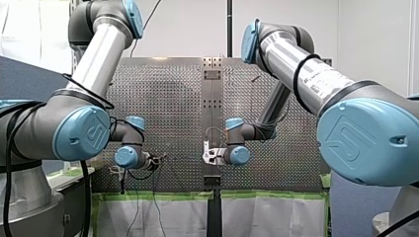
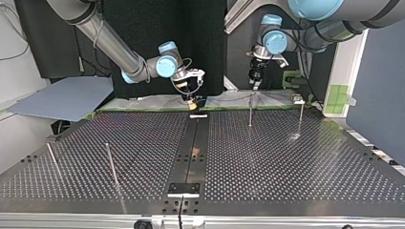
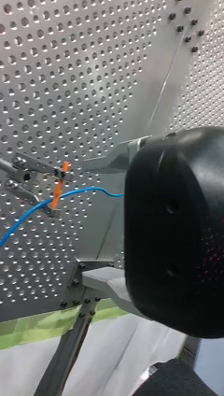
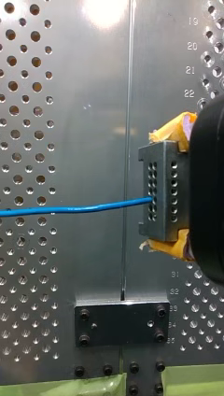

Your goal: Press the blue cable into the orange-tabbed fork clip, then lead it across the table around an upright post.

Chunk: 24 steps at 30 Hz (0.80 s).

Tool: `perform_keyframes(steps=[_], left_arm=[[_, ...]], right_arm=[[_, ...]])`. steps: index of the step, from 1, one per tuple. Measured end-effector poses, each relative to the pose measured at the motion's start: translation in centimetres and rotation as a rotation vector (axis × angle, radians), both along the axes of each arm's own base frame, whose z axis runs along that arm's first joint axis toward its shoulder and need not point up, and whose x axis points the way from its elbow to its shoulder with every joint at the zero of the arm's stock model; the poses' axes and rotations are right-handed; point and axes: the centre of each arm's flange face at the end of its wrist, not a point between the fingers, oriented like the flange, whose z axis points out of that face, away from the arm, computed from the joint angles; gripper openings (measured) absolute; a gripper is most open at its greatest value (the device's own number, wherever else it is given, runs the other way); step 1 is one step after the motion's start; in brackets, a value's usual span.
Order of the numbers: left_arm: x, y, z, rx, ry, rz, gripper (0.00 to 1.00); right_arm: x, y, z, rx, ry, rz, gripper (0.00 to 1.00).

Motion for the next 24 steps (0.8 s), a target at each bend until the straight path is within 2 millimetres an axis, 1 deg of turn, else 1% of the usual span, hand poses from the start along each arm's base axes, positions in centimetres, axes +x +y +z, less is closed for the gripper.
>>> perform_keyframes(steps=[8, 24], left_arm=[[0.05, -0.32, 0.07, -0.010, -0.007, -0.030, 1.00], [0.04, 0.34, 0.00, 0.031, -0.003, 0.027, 1.00]], right_arm=[[0.00, 0.00, 0.00, 0.000, 0.000, 0.001, 0.00], [-0.01, 0.13, -0.07, 0.007, 0.005, 0.004, 0.00]])
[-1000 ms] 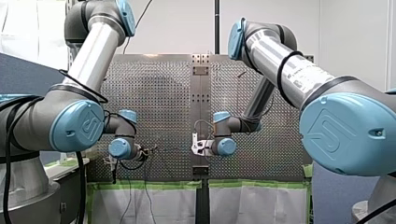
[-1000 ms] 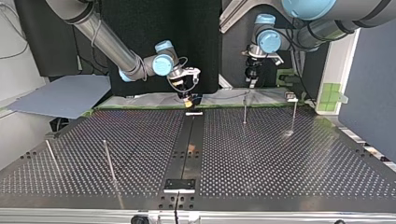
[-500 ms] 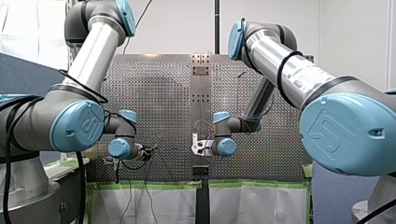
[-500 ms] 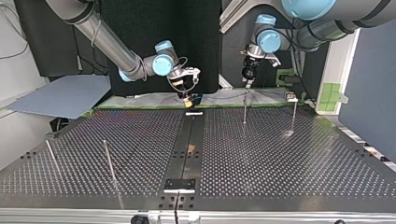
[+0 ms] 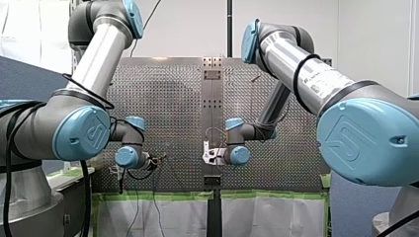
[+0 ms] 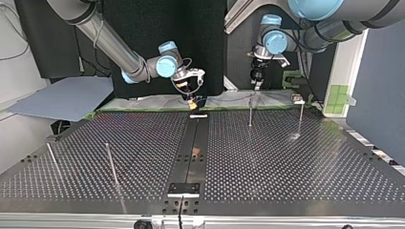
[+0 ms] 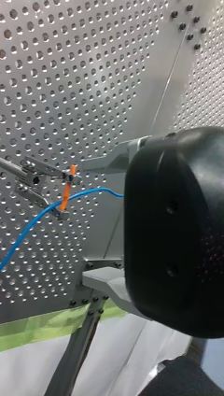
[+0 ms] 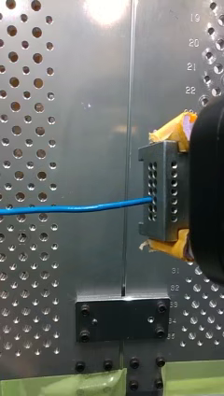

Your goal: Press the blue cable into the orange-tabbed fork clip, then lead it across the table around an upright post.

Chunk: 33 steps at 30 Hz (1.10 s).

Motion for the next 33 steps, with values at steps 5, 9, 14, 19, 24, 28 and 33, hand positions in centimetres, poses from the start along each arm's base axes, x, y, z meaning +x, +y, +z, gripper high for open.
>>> perform_keyframes(steps=[5, 9, 14, 19, 24, 28, 33], left_arm=[[0.0, 0.1, 0.0, 0.010, 0.002, 0.007, 1.00], [0.0, 0.1, 0.0, 0.018, 0.001, 0.005, 1.00], [-0.1, -0.1, 0.0, 0.044, 0.000, -0.007, 1.00], [-0.1, -0.3, 0.0, 0.083, -0.004, -0.012, 1.00], [0.3, -0.5, 0.2, 0.125, -0.003, 0.005, 1.00], [0.7, -1.1, 0.4, 0.139, -0.005, 0.009, 1.00], [0.8, -1.7, 0.6, 0.145, -0.009, 0.009, 1.00]], right_arm=[[0.0, 0.0, 0.0, 0.000, 0.000, 0.001, 0.00], [0.0, 0.0, 0.0, 0.000, 0.001, 0.001, 0.00], [0.0, 0.0, 0.0, 0.001, 0.001, 0.001, 0.00], [0.0, 0.0, 0.0, 0.000, 0.000, 0.000, 0.00], [0.0, 0.0, 0.0, -0.001, 0.000, -0.001, 0.00], [0.0, -0.1, 0.0, -0.001, -0.001, -0.001, 0.00], [-0.1, -0.1, 0.0, -0.002, -0.001, -0.002, 0.00]])
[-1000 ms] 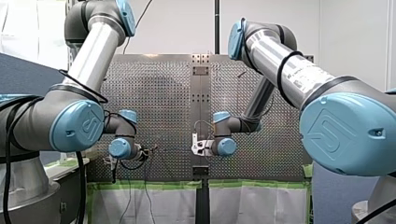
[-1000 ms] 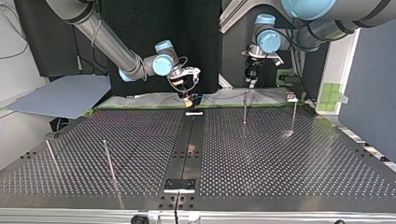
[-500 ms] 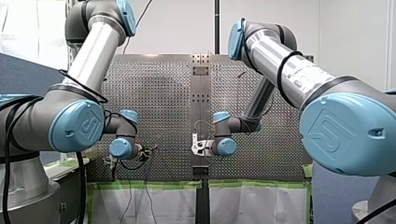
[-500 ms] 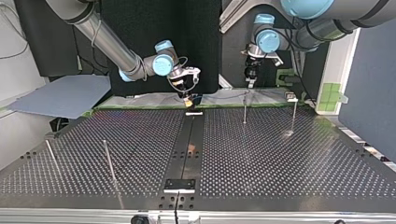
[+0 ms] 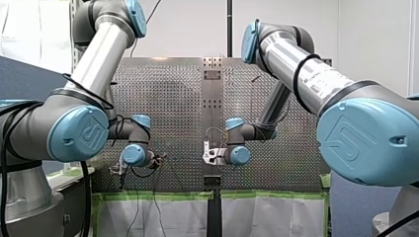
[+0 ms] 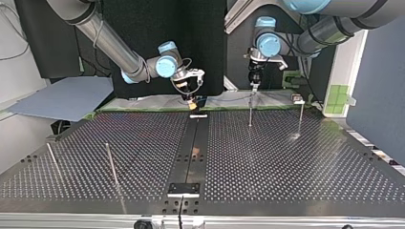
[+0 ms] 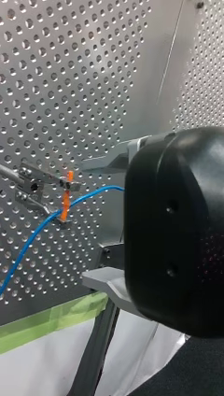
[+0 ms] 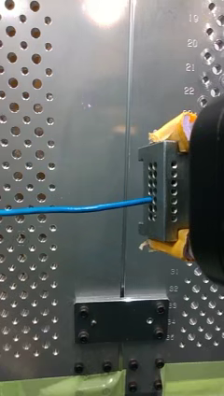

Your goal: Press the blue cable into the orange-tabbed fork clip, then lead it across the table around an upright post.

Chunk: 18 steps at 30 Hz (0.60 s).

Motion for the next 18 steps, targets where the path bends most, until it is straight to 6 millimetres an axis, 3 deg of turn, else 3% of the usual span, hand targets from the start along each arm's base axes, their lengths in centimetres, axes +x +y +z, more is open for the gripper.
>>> perform_keyframes(steps=[18], left_arm=[[0.7, -3.3, 1.0, -0.051, -0.047, -0.008, 1.00]], right_arm=[[-0.1, -0.1, 0.0, -0.001, -0.001, -0.001, 0.00]])
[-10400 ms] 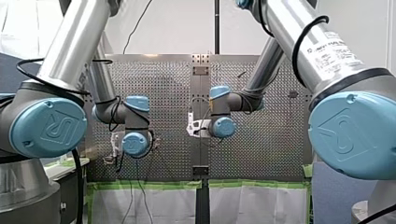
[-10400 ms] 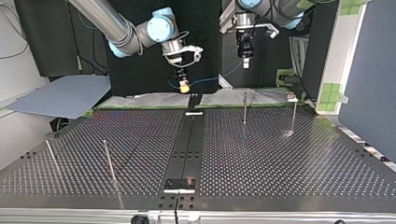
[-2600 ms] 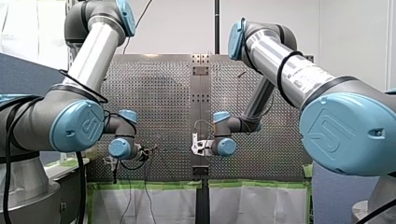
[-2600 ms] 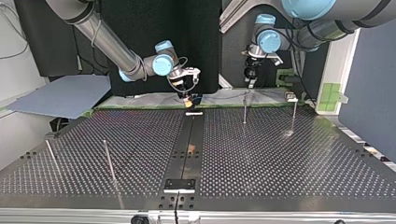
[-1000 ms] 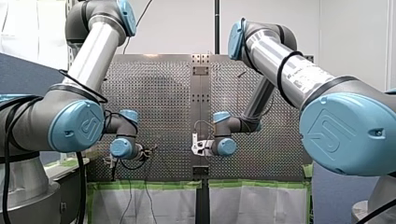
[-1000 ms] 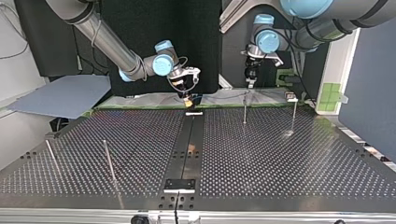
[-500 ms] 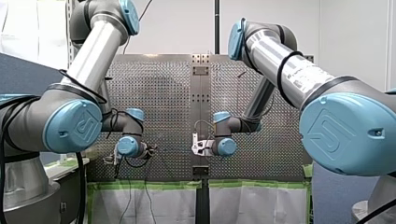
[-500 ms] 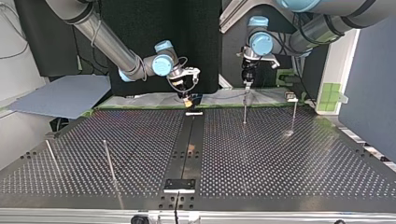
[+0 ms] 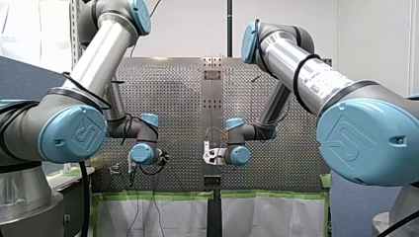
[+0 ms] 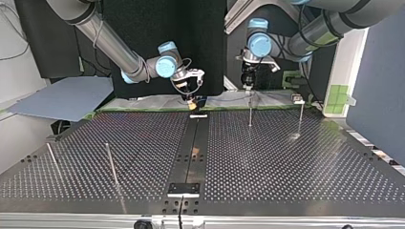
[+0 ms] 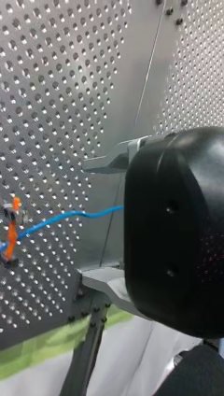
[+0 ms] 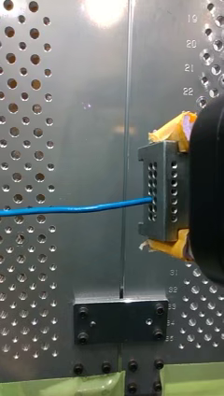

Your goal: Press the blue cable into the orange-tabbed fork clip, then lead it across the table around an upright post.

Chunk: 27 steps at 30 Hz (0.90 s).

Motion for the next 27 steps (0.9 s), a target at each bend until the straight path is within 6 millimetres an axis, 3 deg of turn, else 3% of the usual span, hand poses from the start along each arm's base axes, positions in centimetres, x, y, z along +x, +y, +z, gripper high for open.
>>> perform_keyframes(steps=[17, 27], left_arm=[[1.3, -1.4, 0.8, -0.020, -0.040, 0.037, 1.00], [3.1, -2.8, -0.9, -0.004, -0.037, 0.032, 1.00]], right_arm=[[0.0, 0.0, -0.1, 0.001, 0.001, 0.000, 0.00], [0.1, 0.2, -0.1, 0.005, 0.002, 0.003, 0.00]])
